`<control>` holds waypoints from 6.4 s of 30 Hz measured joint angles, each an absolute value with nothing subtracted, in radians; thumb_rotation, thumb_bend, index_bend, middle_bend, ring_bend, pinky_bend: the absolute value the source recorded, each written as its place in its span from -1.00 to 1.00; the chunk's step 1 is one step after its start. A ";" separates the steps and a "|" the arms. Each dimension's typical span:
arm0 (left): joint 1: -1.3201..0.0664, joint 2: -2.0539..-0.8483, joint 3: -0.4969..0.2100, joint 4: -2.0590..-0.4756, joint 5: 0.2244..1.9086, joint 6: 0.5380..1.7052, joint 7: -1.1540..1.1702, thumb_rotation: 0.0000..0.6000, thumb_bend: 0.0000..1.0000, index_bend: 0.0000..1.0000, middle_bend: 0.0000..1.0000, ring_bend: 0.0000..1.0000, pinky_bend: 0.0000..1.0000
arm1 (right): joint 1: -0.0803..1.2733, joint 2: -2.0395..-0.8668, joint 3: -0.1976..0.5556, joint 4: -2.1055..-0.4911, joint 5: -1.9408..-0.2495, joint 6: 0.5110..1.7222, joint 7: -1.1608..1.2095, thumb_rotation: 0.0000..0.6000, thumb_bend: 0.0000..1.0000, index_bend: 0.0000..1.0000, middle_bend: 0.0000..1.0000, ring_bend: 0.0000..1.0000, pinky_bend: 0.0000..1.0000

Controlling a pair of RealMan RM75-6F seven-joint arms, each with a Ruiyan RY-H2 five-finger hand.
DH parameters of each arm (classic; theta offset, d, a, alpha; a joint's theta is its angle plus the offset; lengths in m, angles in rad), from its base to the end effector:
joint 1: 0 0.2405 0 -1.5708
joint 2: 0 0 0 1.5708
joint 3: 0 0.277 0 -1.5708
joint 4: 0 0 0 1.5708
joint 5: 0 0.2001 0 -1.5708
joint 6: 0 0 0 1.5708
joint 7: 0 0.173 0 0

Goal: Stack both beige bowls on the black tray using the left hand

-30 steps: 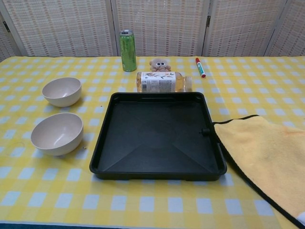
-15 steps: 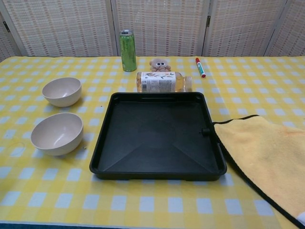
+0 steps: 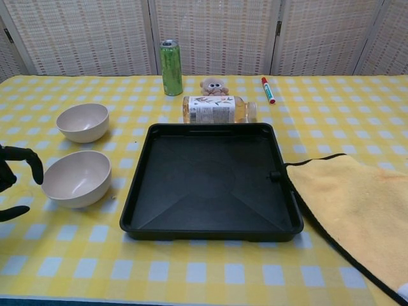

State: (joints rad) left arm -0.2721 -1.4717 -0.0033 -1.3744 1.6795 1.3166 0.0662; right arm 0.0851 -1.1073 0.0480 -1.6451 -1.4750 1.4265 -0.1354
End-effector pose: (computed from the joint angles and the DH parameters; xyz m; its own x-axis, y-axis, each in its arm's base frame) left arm -0.2721 0.2496 0.0301 0.4209 0.1309 0.8976 0.8610 -0.3689 -0.3500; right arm -0.3279 -0.2097 0.1699 0.4939 -0.0655 0.8670 -0.8687 0.0044 0.4952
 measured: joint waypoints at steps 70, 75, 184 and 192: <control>-0.472 -1.521 -0.175 -1.273 1.488 1.275 0.115 1.00 -0.11 0.22 1.00 1.00 1.00 | 0.086 -1.102 0.069 -1.633 -1.429 1.425 -0.118 1.00 -0.57 -1.00 -1.00 -1.00 -1.00; -0.477 -1.526 -0.158 -1.298 1.502 1.278 0.109 1.00 -0.11 0.22 1.00 1.00 1.00 | 0.086 -1.099 0.066 -1.636 -1.434 1.425 -0.114 1.00 -0.57 -1.00 -1.00 -1.00 -1.00; -0.668 -1.779 -0.177 -0.765 1.306 1.006 -0.053 1.00 0.04 0.30 1.00 1.00 1.00 | 0.095 -1.091 0.032 -1.643 -1.459 1.375 -0.119 1.00 -0.57 -1.00 -1.00 -1.00 -1.00; -0.648 -1.744 -0.156 -0.886 1.362 1.105 -0.032 1.00 0.04 0.30 1.00 1.00 1.00 | 0.091 -1.087 0.025 -1.649 -1.476 1.389 -0.115 1.00 -0.57 -1.00 -1.00 -1.00 -1.00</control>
State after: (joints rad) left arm -0.6482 -1.7442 -0.1565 -0.8858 1.3616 1.1051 -0.0321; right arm 0.0906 -1.0869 0.0254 -1.6490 -1.4763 1.3886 -0.1154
